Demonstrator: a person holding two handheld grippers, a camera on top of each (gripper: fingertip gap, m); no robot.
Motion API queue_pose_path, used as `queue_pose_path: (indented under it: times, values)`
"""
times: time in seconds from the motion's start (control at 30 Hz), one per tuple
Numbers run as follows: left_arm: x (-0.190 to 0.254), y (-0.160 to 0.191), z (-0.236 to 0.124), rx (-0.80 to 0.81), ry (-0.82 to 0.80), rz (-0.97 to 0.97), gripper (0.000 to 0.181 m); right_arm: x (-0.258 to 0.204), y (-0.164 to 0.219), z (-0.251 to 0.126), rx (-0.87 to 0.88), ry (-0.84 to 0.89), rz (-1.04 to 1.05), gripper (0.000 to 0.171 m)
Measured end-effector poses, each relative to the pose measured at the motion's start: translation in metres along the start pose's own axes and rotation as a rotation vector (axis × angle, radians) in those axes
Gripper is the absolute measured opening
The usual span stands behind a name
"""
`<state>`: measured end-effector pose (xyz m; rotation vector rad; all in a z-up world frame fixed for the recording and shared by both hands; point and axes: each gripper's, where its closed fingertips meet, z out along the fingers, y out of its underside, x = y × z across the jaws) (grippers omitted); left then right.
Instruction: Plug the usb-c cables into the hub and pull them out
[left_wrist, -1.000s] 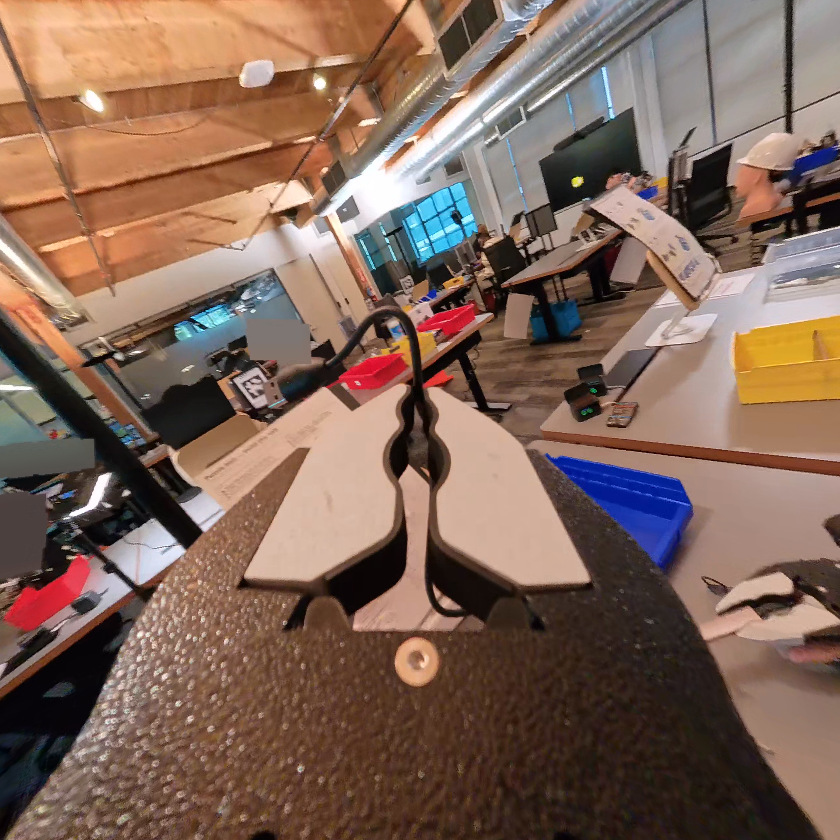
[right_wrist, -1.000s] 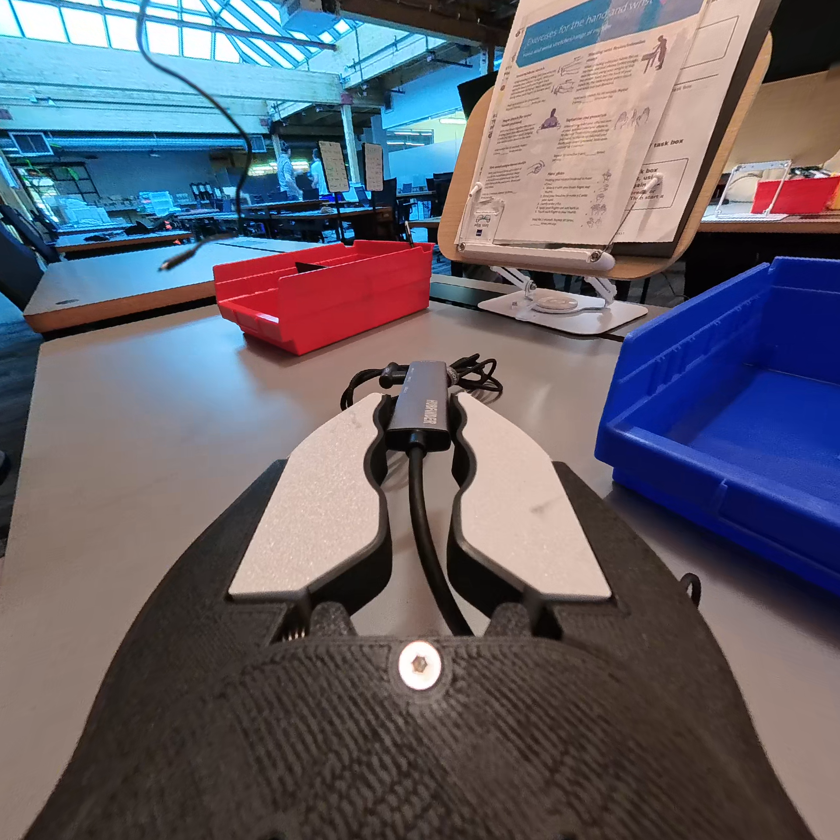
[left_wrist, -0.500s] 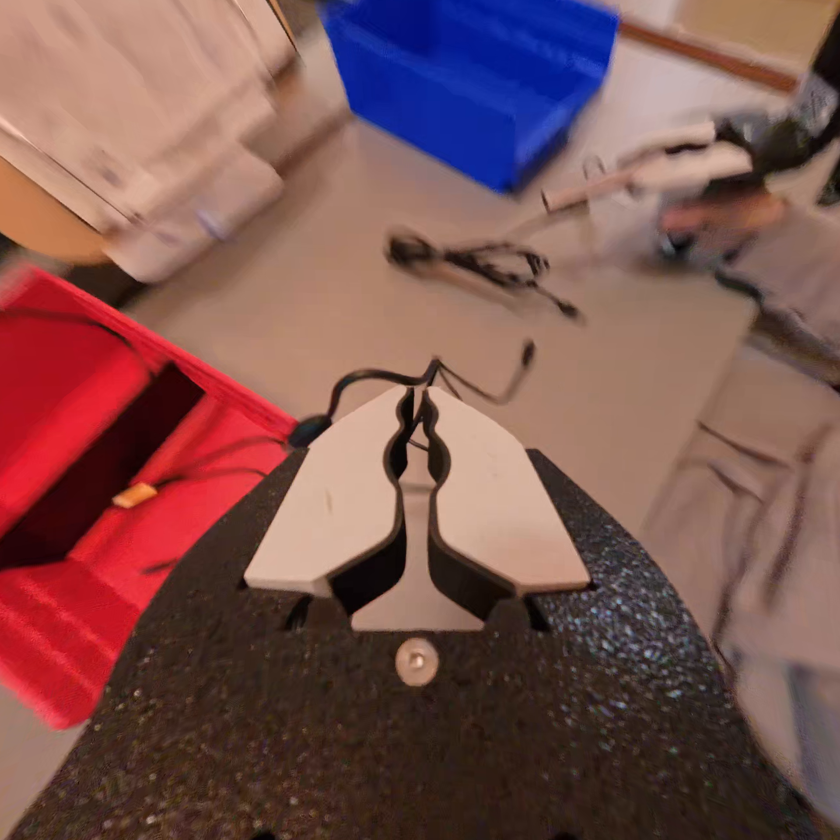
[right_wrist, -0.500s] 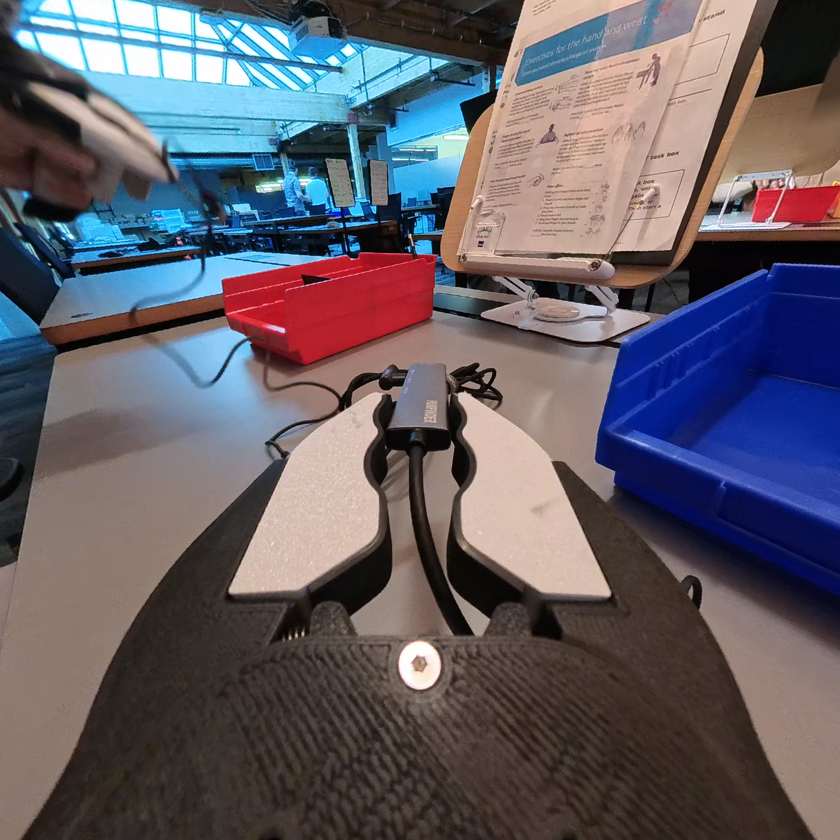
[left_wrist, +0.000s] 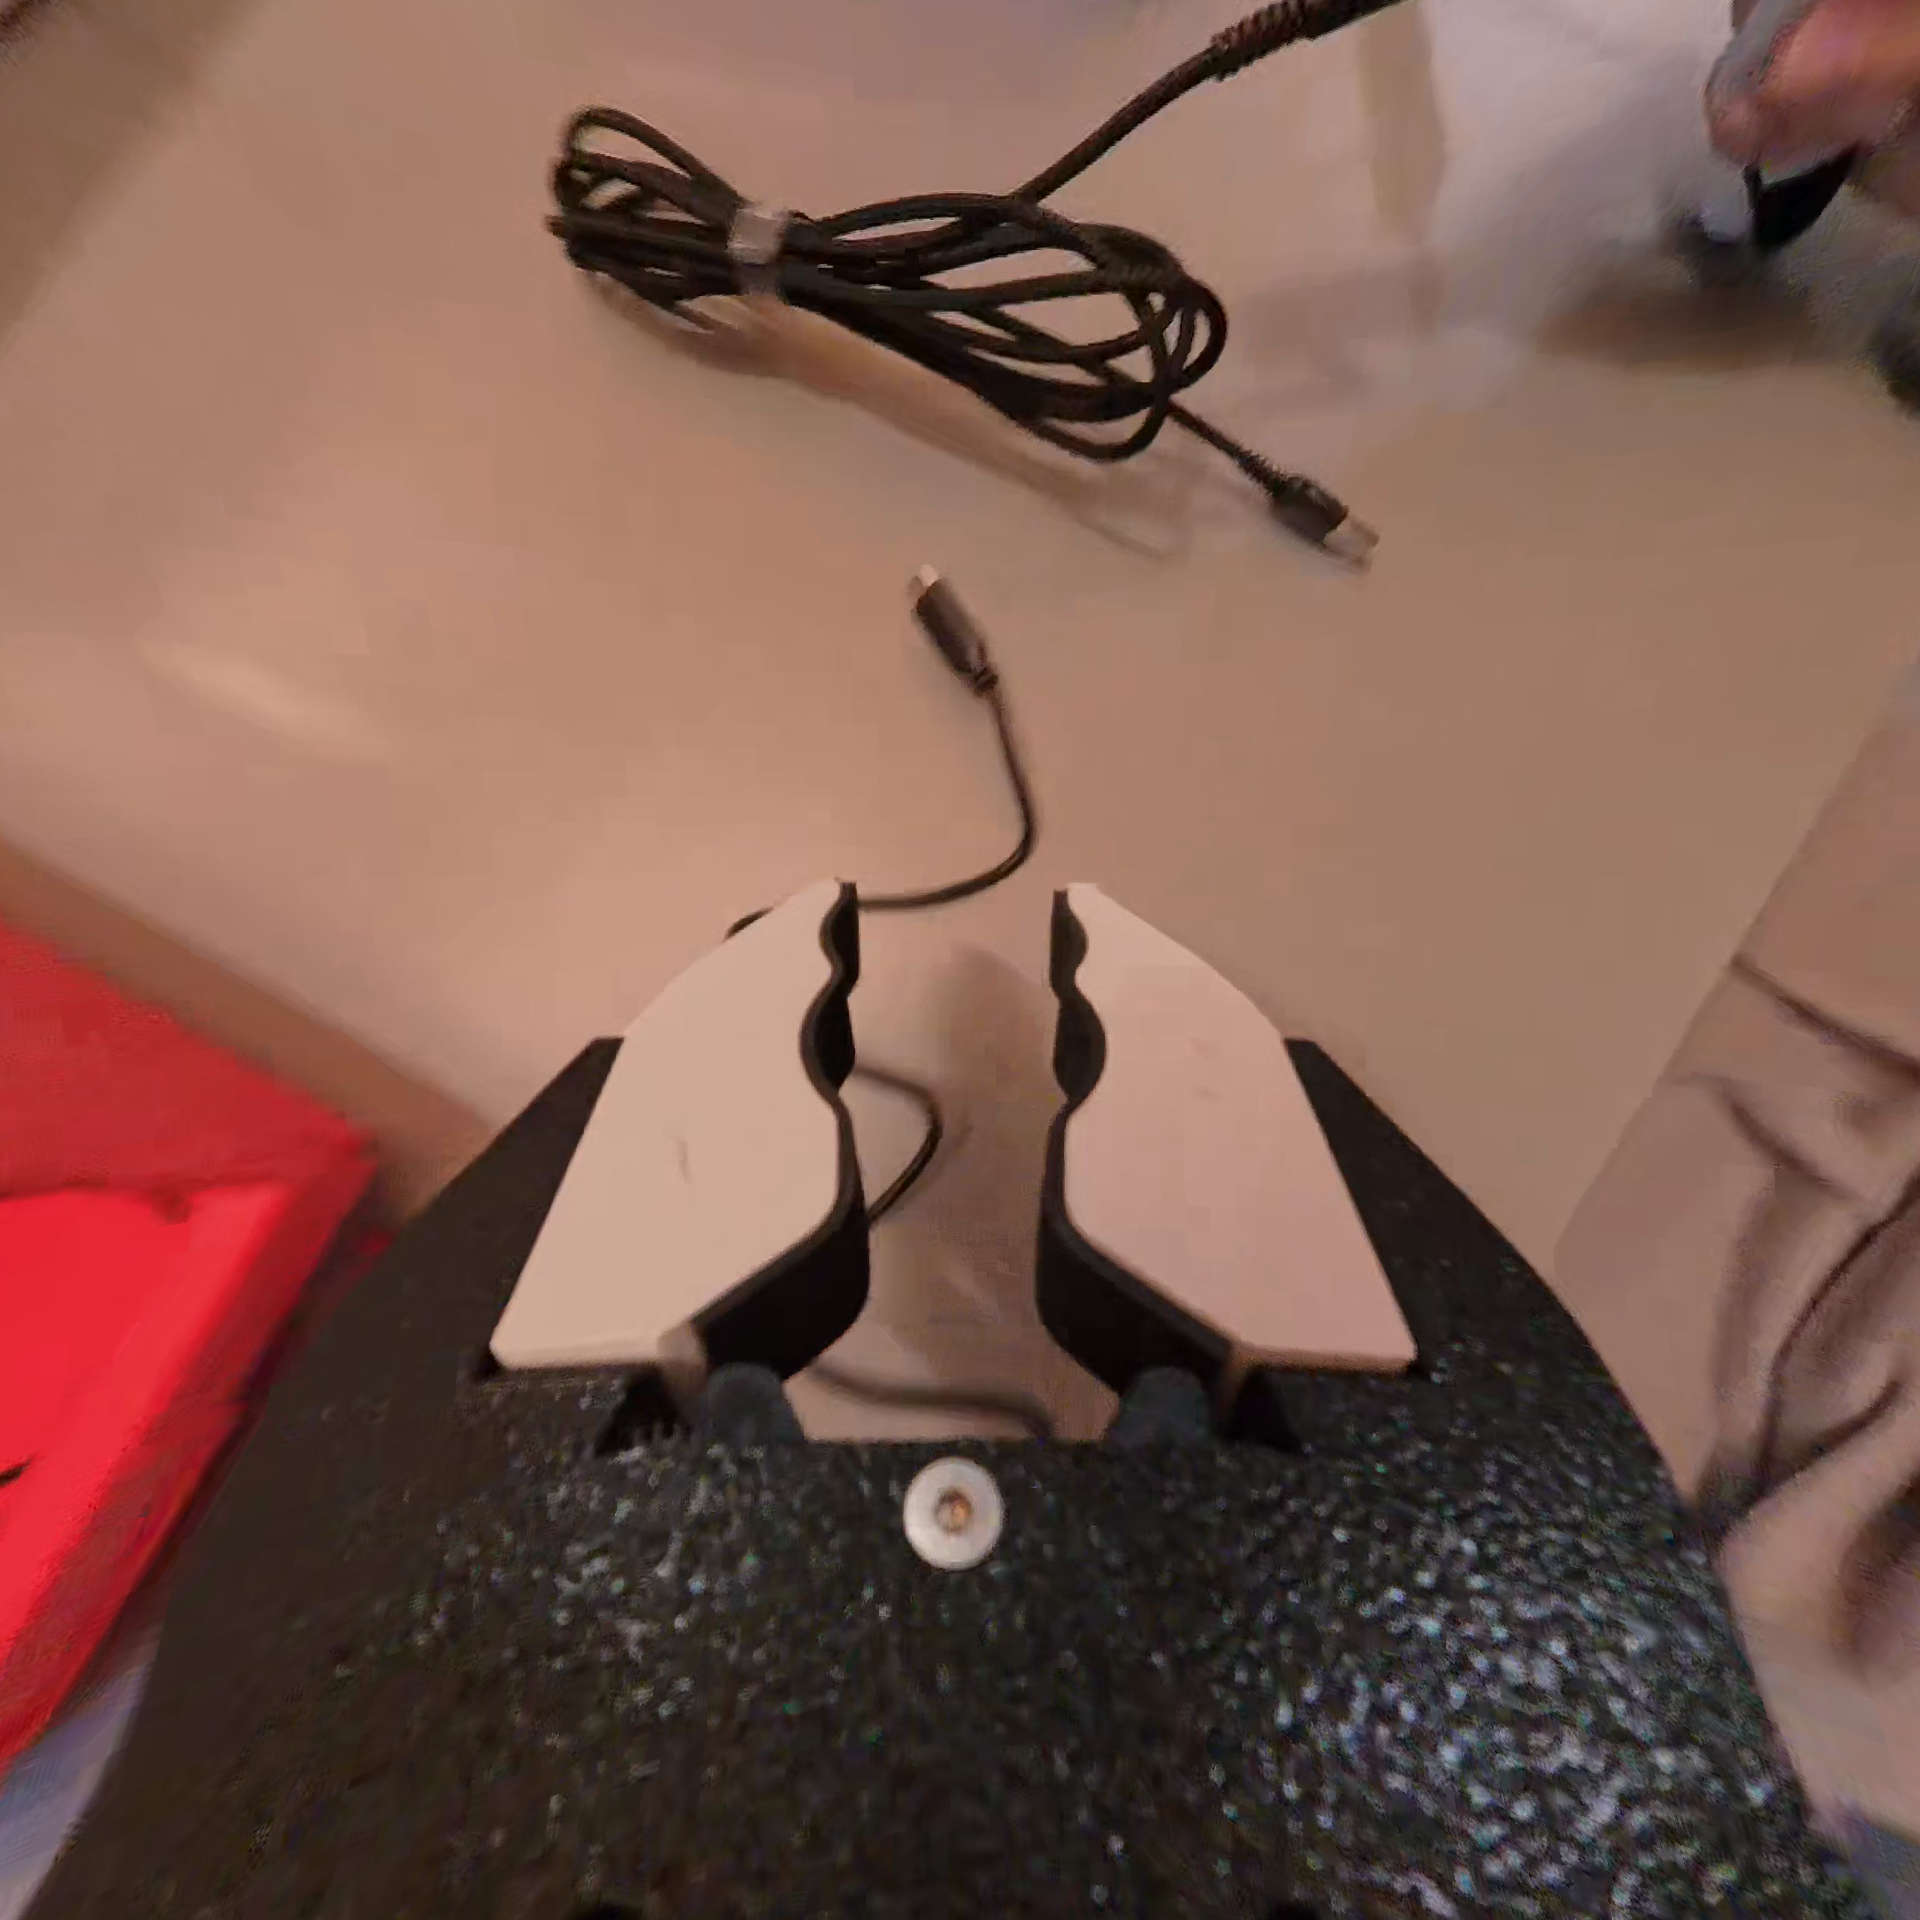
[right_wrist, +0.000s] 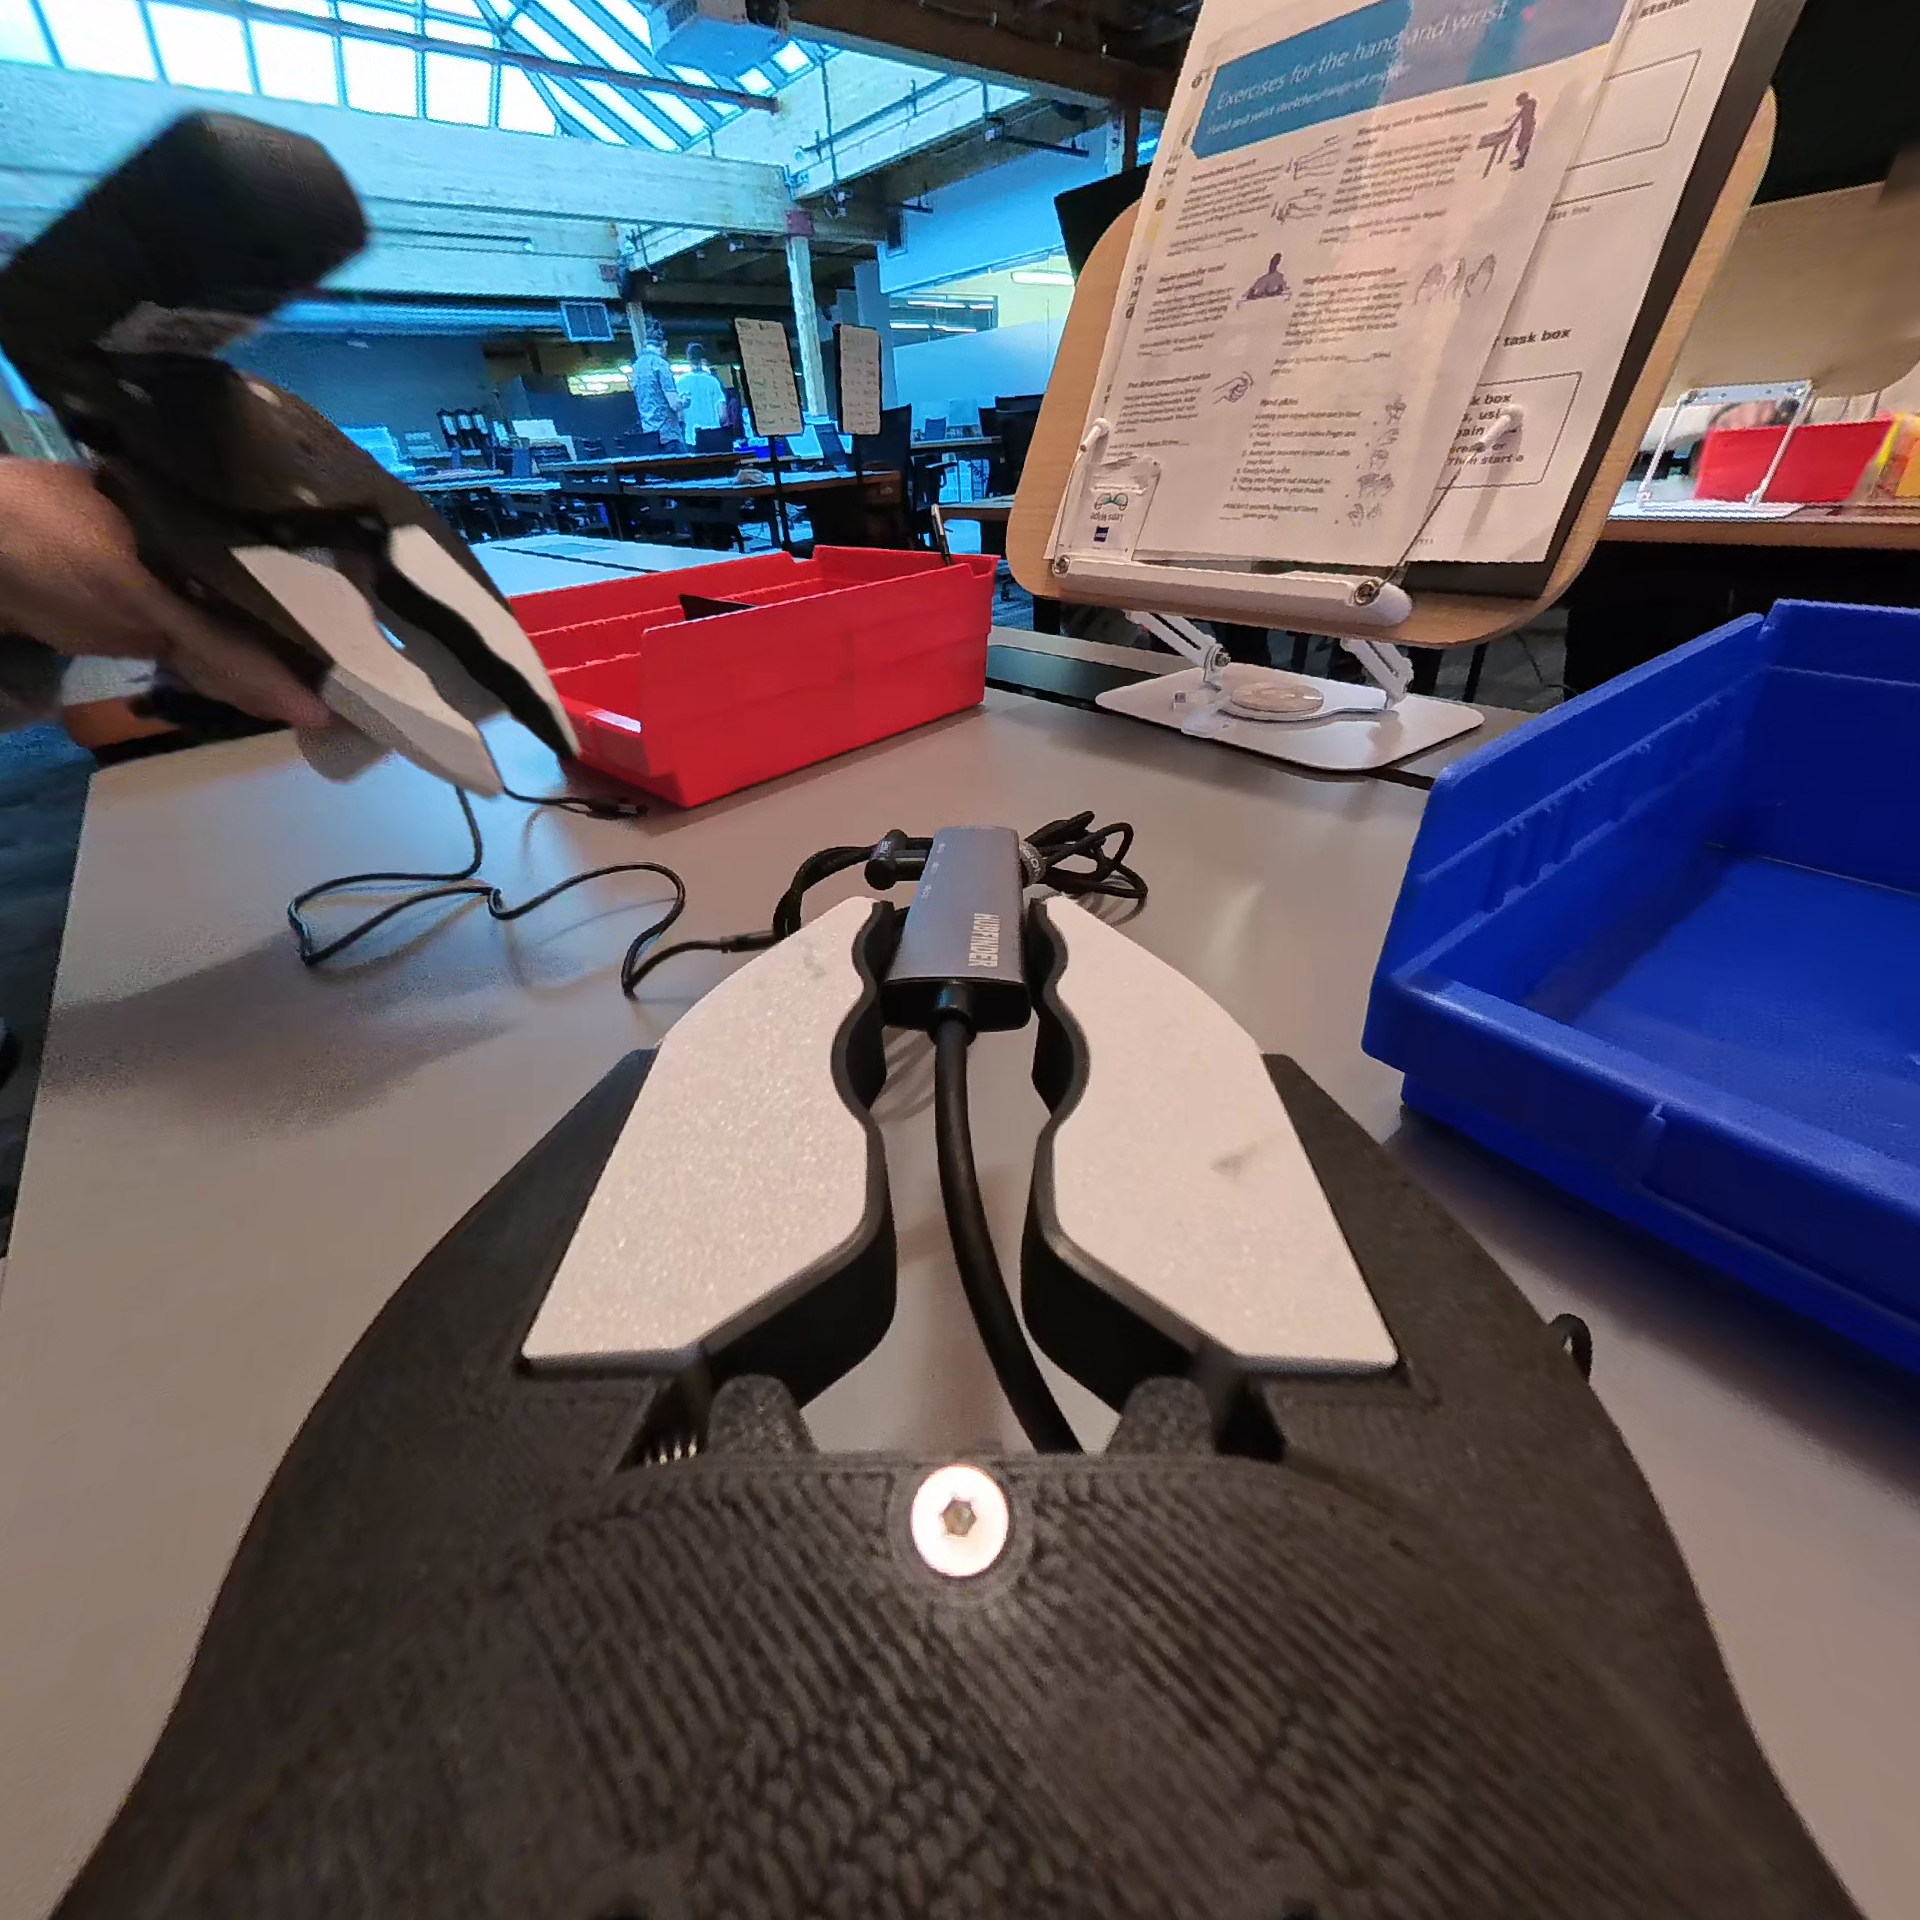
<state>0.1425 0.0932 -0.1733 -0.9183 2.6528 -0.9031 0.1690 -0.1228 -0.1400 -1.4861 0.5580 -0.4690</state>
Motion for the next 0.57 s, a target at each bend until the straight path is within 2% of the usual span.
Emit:
queue_pose_path:
  times: [0.03,0.17,0.3,0.37,0.4,0.47,0.57]
  values:
    - [0.006,-0.004,0.016,-0.009,0.029,-0.035,0.035,0.0,0.0,0.0,-0.001,-0.001,-0.001,0.024]
    - [0.017,-0.003,0.069,-0.085,0.159,-0.211,0.033,0.0,-0.001,-0.001,0.006,0.005,-0.007,0.024]
    - [0.018,-0.004,0.091,-0.106,0.22,-0.36,0.027,0.0,-0.001,-0.001,0.005,-0.004,0.0,0.024]
    - [0.011,-0.006,0.096,-0.093,0.185,-0.393,0.013,-0.001,0.0,-0.001,0.004,-0.006,0.002,0.024]
    - [0.012,-0.009,0.097,-0.074,0.192,-0.399,0.006,-0.001,0.0,-0.001,0.003,-0.008,0.001,0.024]
    - [0.016,-0.017,0.097,-0.027,0.202,-0.375,0.004,-0.001,0.0,0.0,0.001,-0.01,0.0,0.024]
    - [0.022,-0.03,0.089,0.058,0.14,-0.18,0.003,0.0,-0.001,-0.001,0.005,-0.006,0.001,0.024]
